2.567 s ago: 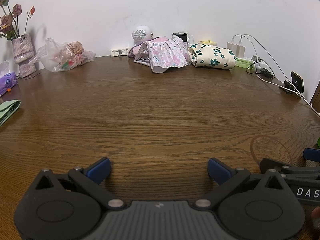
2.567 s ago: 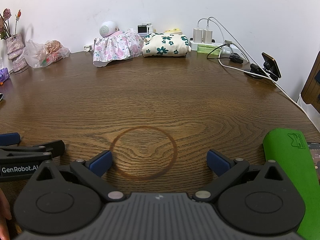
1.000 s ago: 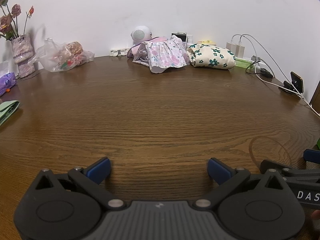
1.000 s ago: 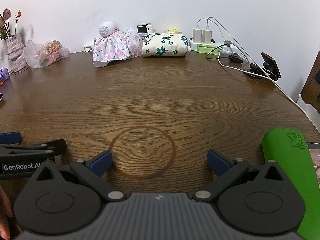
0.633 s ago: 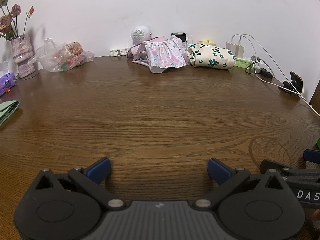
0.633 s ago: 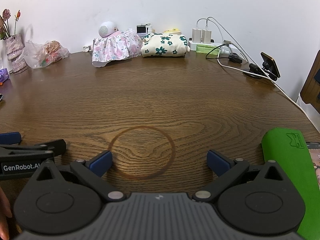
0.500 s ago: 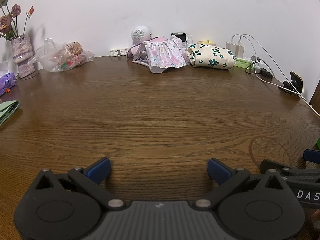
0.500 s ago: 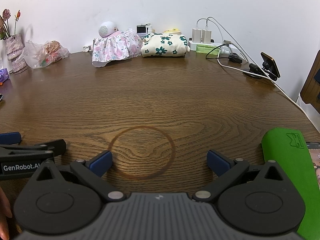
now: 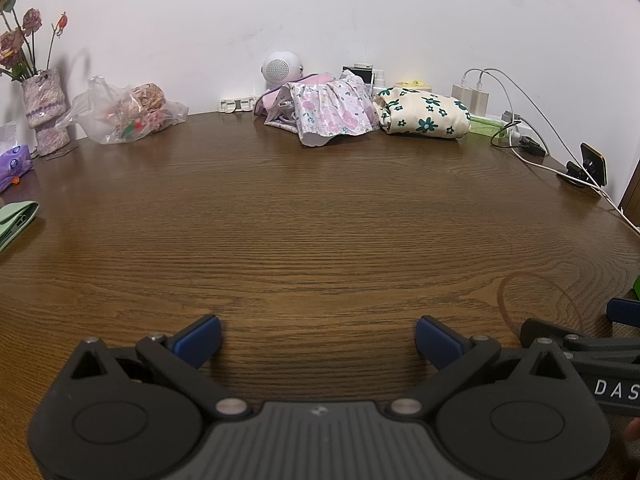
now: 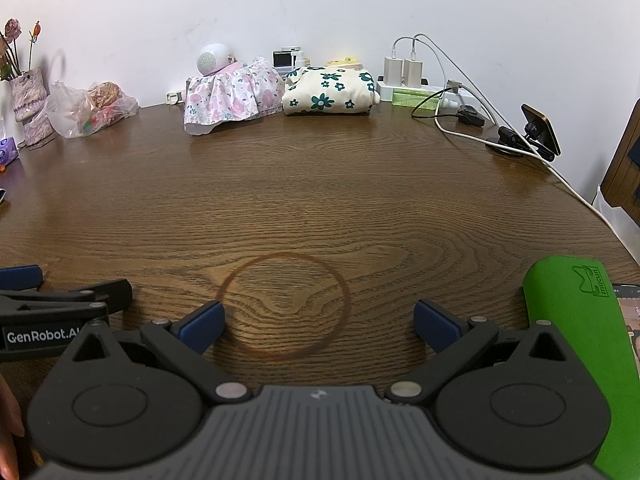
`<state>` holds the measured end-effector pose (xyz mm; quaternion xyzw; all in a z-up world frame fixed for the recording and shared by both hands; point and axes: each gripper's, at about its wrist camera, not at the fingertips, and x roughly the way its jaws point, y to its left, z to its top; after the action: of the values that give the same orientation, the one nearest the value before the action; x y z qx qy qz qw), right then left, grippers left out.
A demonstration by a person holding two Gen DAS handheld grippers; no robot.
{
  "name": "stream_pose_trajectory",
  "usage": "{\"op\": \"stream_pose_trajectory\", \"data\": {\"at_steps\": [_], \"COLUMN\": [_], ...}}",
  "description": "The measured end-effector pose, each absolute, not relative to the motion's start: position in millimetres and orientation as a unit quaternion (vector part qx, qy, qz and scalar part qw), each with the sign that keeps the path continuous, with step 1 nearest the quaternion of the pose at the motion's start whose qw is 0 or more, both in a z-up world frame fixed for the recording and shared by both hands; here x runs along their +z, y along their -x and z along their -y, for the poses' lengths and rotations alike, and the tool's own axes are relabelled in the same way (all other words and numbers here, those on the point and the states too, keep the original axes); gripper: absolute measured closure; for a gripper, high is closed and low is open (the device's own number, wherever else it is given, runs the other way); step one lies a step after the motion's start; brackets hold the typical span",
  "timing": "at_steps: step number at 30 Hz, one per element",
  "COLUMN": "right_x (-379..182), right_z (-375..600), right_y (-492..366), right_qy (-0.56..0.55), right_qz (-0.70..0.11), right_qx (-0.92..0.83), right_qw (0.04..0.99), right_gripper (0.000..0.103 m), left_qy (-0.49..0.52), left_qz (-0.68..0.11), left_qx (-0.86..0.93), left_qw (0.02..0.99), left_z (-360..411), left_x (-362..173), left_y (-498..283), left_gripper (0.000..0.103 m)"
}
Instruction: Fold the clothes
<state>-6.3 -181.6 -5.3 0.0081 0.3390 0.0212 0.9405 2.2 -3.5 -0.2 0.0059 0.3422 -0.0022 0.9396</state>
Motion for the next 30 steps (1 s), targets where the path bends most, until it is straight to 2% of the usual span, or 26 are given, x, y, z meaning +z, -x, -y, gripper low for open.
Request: {"op": "stream_pose_trajectory", "data": {"at_steps": [18,21,23,25,26,30], "right_x": [-6,-2,14,46,62,107], "right_z": [180,181,187,195,199,195], "right_y": [5,2,-4,-16,-22,-112], "right_qy": [0.0,0.006,-0.023,-0.059,-0.076,-0.079], "right_qz": [-0.341,-0.354,-0.372,-0.347,-0.332,-0.292], "right_qx": [0.023,0.062,0.096,0.138,0.159,0.22], "right_qw": [0.94,0.933,0.923,0.926,0.927,0.927], "right_gripper": [0.0,0.0,0.0,0.0,0.0,0.0], "left_qy": [-0.006,0.027,0.054,0.061,0.064,0.097], "left_qz": [-0.348,-0.35,-0.334,-0.304,-0.289,-0.277], "left_qx": [-0.01,-0.027,-0.042,-0.043,-0.043,-0.049], "left_qw": [0.937,0.936,0.94,0.95,0.954,0.955], "left_z": [0,-15,-31,-46,-53,-72], "left_x": [1,12,31,54,66,82], "left_y": [-5,-13,-26,-55,-70,-163], "left_gripper": [0.0,0.008,0.007,0.006,0.0,0.001]}}
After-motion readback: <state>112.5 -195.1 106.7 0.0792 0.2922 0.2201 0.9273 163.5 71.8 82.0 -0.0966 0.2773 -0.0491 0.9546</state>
